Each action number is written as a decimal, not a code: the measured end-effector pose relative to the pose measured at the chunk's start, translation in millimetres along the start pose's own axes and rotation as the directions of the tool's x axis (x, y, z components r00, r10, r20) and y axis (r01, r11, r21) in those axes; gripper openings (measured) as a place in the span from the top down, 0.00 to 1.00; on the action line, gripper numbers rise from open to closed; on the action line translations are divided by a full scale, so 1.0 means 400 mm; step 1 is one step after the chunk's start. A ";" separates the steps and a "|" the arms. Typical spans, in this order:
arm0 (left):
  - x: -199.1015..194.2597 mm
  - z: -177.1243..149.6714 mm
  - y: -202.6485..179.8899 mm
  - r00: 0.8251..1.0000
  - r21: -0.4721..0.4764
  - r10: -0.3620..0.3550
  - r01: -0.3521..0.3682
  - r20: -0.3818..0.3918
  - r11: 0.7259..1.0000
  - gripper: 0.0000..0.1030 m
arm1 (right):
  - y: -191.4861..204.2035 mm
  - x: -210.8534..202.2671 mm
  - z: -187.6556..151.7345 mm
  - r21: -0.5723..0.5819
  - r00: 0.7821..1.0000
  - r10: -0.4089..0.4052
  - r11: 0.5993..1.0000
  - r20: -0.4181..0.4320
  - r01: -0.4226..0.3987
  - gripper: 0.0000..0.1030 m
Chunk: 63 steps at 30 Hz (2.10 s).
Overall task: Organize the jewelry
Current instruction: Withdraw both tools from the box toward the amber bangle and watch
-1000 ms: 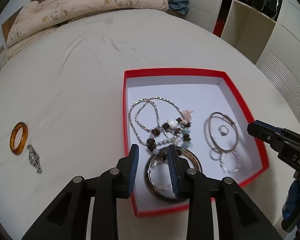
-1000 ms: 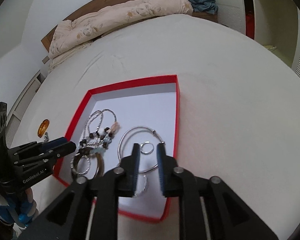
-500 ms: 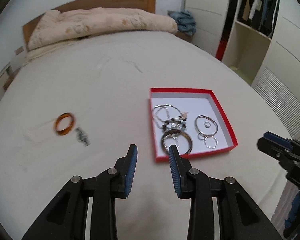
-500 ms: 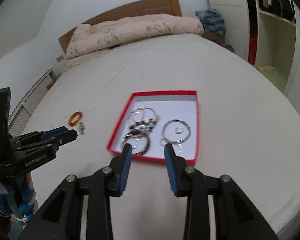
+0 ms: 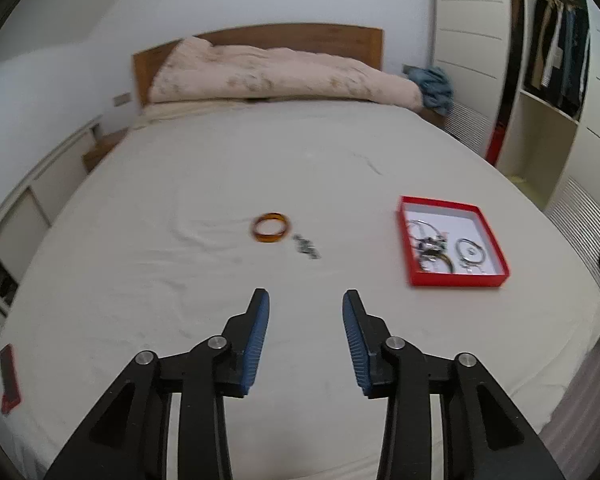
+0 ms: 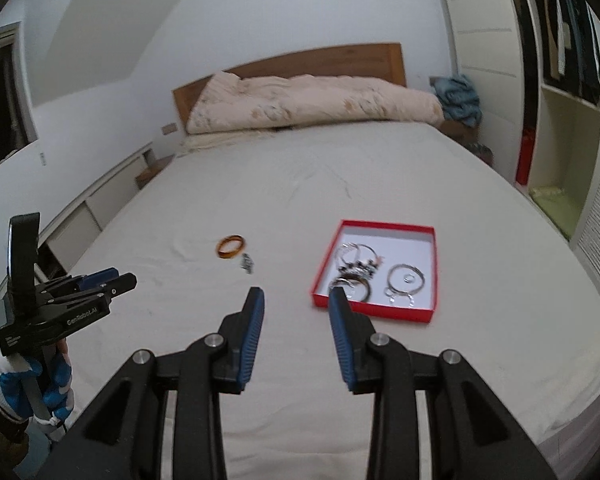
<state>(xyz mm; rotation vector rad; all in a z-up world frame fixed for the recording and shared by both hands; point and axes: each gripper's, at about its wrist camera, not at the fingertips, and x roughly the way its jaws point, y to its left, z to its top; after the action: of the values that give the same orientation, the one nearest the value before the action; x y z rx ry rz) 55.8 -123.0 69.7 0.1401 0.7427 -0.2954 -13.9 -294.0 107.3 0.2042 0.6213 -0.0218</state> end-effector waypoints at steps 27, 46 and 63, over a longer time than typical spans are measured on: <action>0.067 -0.041 0.175 0.983 -0.093 0.184 -0.186 -0.030 0.978 0.38 | 0.127 0.238 -0.003 -0.062 0.995 0.072 0.995 -0.075 -0.077 0.61; 0.289 -0.015 0.240 0.979 -0.110 0.156 -0.171 -0.131 0.979 0.36 | 0.170 0.506 0.006 -0.075 0.980 0.105 0.990 -0.167 -0.119 0.61; 0.592 0.007 0.359 0.973 -0.173 0.155 -0.184 -0.169 0.968 0.36 | 0.190 0.826 -0.014 -0.146 0.978 0.082 0.983 -0.191 -0.111 0.61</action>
<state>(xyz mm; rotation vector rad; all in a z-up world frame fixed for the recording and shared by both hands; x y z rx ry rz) 267.5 -38.3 -87.0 0.0477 0.9025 -0.0503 257.9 -205.0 -74.6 0.0852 0.7938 0.1412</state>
